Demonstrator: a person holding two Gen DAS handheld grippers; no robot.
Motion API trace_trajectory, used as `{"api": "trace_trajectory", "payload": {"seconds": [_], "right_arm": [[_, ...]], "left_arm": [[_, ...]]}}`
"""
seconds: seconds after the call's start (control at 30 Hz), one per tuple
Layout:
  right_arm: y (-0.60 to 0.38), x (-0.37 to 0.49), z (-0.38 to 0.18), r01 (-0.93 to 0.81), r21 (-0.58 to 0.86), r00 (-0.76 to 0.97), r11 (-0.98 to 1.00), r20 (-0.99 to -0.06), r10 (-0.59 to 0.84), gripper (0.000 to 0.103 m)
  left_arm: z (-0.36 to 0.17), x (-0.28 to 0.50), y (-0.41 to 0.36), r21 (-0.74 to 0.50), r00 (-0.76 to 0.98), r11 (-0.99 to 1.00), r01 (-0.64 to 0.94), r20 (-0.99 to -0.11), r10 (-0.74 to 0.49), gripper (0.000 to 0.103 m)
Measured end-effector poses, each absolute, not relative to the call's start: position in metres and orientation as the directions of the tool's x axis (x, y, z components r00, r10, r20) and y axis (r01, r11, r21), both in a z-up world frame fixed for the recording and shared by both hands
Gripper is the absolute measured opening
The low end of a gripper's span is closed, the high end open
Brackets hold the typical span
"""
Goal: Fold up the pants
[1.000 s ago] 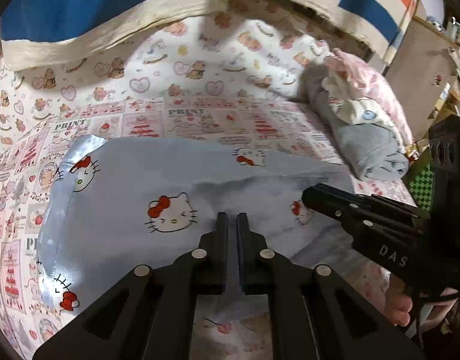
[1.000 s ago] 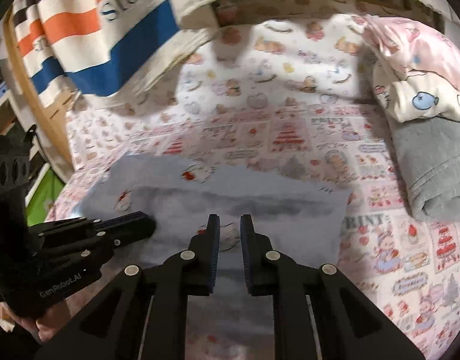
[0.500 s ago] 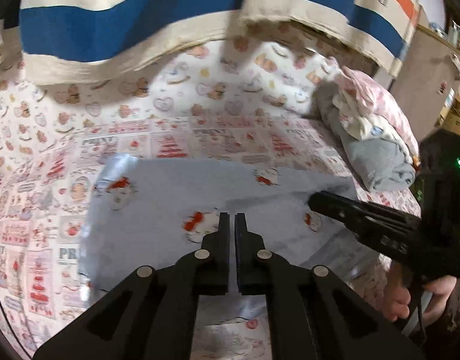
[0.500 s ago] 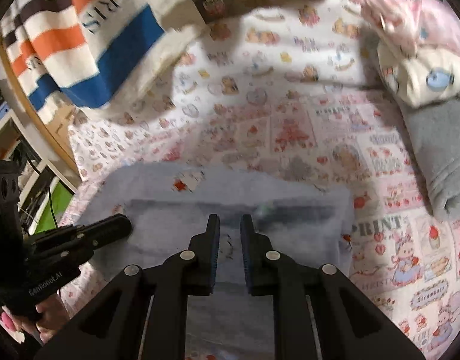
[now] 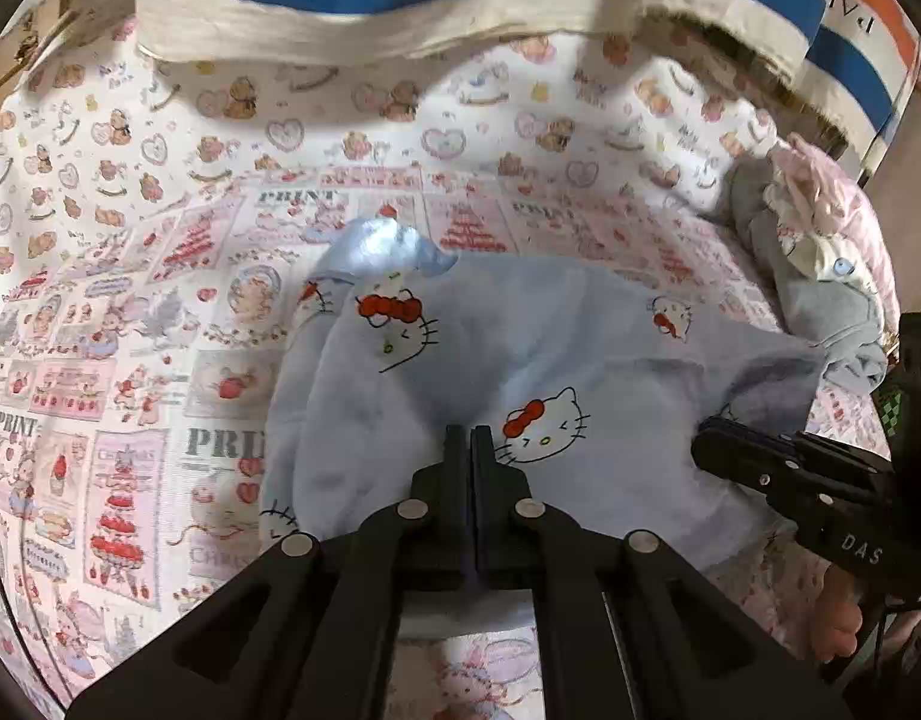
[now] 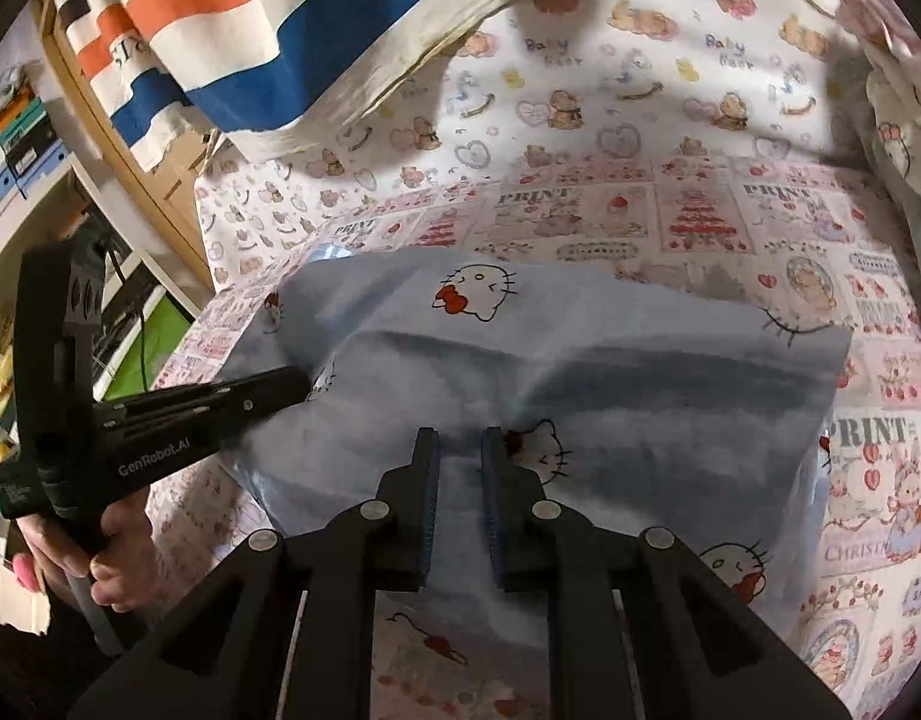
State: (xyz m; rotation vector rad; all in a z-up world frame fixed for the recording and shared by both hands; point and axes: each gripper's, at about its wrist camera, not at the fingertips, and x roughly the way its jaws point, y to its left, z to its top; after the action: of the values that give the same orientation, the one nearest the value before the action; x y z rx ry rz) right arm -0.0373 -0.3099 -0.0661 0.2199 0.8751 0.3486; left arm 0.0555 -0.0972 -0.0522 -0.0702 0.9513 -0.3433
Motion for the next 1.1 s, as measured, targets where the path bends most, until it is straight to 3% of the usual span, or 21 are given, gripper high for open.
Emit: {"api": "trace_trajectory", "payload": {"seconds": [0.13, 0.23, 0.33, 0.37, 0.43, 0.47, 0.5, 0.6, 0.63, 0.7, 0.87, 1.1], "right_arm": [[-0.317, -0.042, -0.057, -0.184, 0.306, 0.632, 0.934, -0.691, 0.351, 0.015], [-0.324, -0.047, -0.046, -0.157, 0.277, 0.683, 0.948, -0.663, 0.307, 0.015], [-0.327, -0.054, -0.035, -0.148, 0.225, 0.719, 0.963, -0.644, 0.261, 0.015], [-0.329, -0.057, -0.032, -0.140, 0.214, 0.728, 0.967, -0.640, 0.247, 0.015], [-0.334, -0.061, -0.029, -0.124, 0.209, 0.737, 0.970, -0.635, 0.231, 0.032], [-0.336, -0.063, -0.028, -0.116, 0.210, 0.744, 0.971, -0.630, 0.225, 0.059], [-0.338, -0.066, -0.027, -0.106, 0.211, 0.757, 0.972, -0.617, 0.216, 0.075], [-0.343, -0.073, -0.023, -0.056, 0.170, 0.781, 0.984, -0.607, 0.149, 0.078], [-0.343, -0.072, -0.023, -0.034, 0.147, 0.775, 0.989, -0.621, 0.119, 0.086], [-0.345, -0.072, -0.023, 0.004, 0.115, 0.772, 0.993, -0.632, 0.070, 0.089], [-0.351, -0.070, -0.023, 0.047, 0.104, 0.761, 0.993, -0.648, 0.032, 0.089], [-0.364, -0.069, -0.033, 0.114, 0.111, 0.732, 0.987, -0.681, -0.008, 0.089]], "left_arm": [[-0.034, 0.041, -0.095, -0.159, 0.610, 0.947, 0.281, -0.732, -0.304, 0.006], [-0.023, 0.031, -0.094, -0.118, 0.663, 0.952, 0.283, -0.693, -0.284, 0.019], [-0.020, 0.029, -0.085, -0.119, 0.690, 0.958, 0.260, -0.671, -0.271, 0.045], [-0.020, 0.030, -0.083, -0.114, 0.700, 0.962, 0.247, -0.666, -0.259, 0.058], [-0.021, 0.030, -0.078, -0.098, 0.718, 0.969, 0.227, -0.656, -0.234, 0.066], [-0.022, 0.030, -0.077, -0.087, 0.722, 0.972, 0.219, -0.656, -0.222, 0.067], [-0.022, 0.031, -0.076, -0.079, 0.722, 0.973, 0.217, -0.658, -0.215, 0.070], [-0.021, 0.028, -0.074, -0.076, 0.731, 0.972, 0.220, -0.647, -0.216, 0.084], [-0.020, 0.027, -0.073, -0.078, 0.737, 0.973, 0.218, -0.641, -0.216, 0.085], [-0.018, 0.026, -0.072, -0.077, 0.748, 0.974, 0.212, -0.629, -0.213, 0.095], [-0.017, 0.027, -0.070, -0.059, 0.763, 0.980, 0.191, -0.619, -0.186, 0.099], [-0.035, 0.048, -0.057, -0.173, 0.650, 0.962, 0.209, -0.711, -0.269, 0.099]]}}
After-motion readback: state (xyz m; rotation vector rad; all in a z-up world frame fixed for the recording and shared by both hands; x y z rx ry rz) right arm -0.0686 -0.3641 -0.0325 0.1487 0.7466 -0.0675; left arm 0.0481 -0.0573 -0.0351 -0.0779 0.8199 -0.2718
